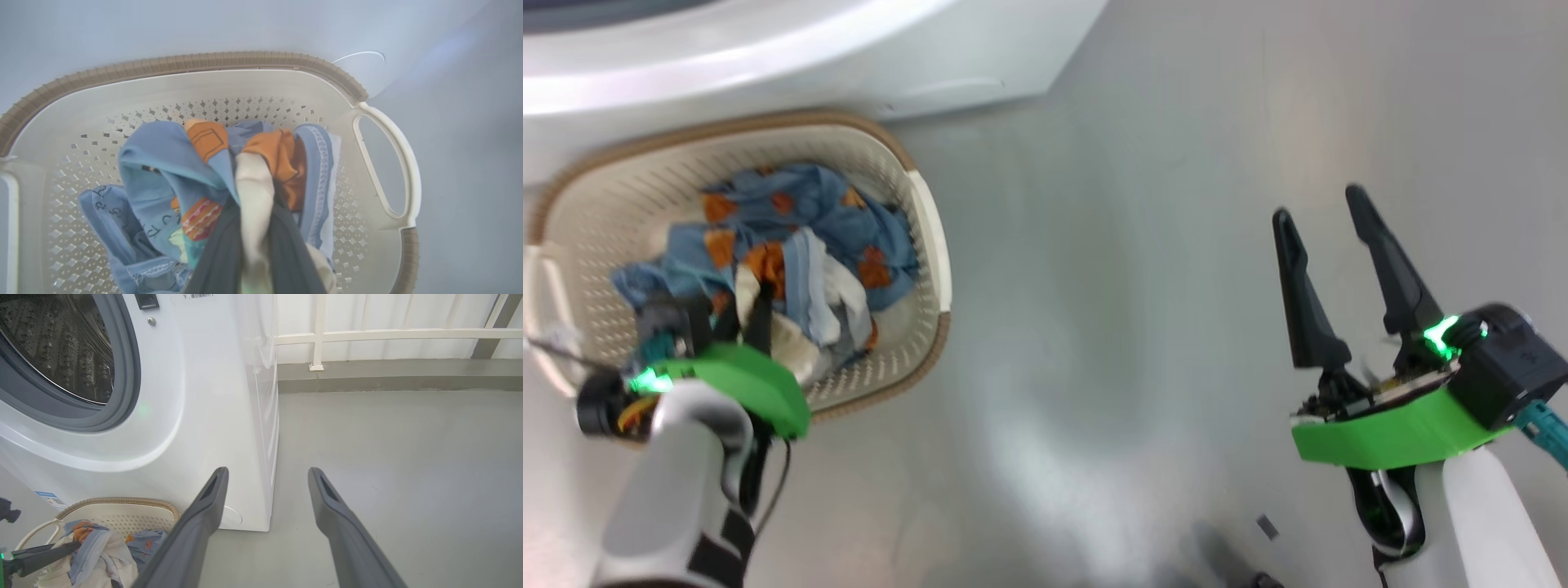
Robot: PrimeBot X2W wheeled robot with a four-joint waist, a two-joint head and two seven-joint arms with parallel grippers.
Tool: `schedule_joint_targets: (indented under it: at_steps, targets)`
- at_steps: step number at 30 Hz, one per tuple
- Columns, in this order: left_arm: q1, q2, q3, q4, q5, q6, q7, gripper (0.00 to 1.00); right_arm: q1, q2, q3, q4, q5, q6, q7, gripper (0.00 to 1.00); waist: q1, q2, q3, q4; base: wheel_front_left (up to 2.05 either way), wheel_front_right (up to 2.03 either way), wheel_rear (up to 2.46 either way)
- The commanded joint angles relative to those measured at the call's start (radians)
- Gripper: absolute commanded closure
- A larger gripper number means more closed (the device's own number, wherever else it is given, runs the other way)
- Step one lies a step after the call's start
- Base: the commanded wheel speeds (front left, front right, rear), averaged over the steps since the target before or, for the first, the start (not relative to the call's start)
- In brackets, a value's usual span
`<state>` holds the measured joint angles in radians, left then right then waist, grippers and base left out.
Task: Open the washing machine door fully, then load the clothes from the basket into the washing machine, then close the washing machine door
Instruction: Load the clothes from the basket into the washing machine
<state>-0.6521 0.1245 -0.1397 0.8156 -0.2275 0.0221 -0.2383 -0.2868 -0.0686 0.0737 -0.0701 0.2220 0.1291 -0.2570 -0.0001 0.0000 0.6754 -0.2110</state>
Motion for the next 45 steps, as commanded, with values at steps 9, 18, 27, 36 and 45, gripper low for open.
schedule_joint_targets:
  at_steps: [9,18,27,36,45]
  targets:
    - [0.299,0.002,0.046,-0.275,-0.036,0.042,-0.020,1.00,0.139,-0.030,-0.022,0.034,-0.005,0.002,-0.005,0.00,0.0001,0.0000,-0.282,0.096,0.00,0.00,0.00]
    - [0.511,-0.016,0.051,-0.503,-0.048,0.070,-0.023,1.00,0.239,-0.048,-0.048,0.054,-0.007,0.002,-0.005,0.00,0.0001,0.0000,-0.430,0.133,0.00,0.00,0.00]
    - [0.649,-0.034,0.062,-0.643,-0.050,0.098,-0.023,1.00,0.300,-0.062,-0.048,0.068,-0.010,0.002,-0.005,0.00,0.0001,0.0000,-0.530,0.156,0.00,0.00,0.00]
    - [0.768,-0.046,0.079,-0.749,-0.036,0.127,-0.023,1.00,0.359,-0.075,-0.060,0.081,-0.009,0.002,-0.005,0.00,0.0001,0.0000,-0.623,0.175,0.00,0.00,0.00]
    - [0.864,-0.051,0.105,-0.853,-0.028,0.147,-0.023,1.00,0.404,-0.078,-0.069,0.085,-0.006,0.002,-0.005,0.00,0.0001,0.0000,-0.697,0.183,0.00,0.00,0.00]
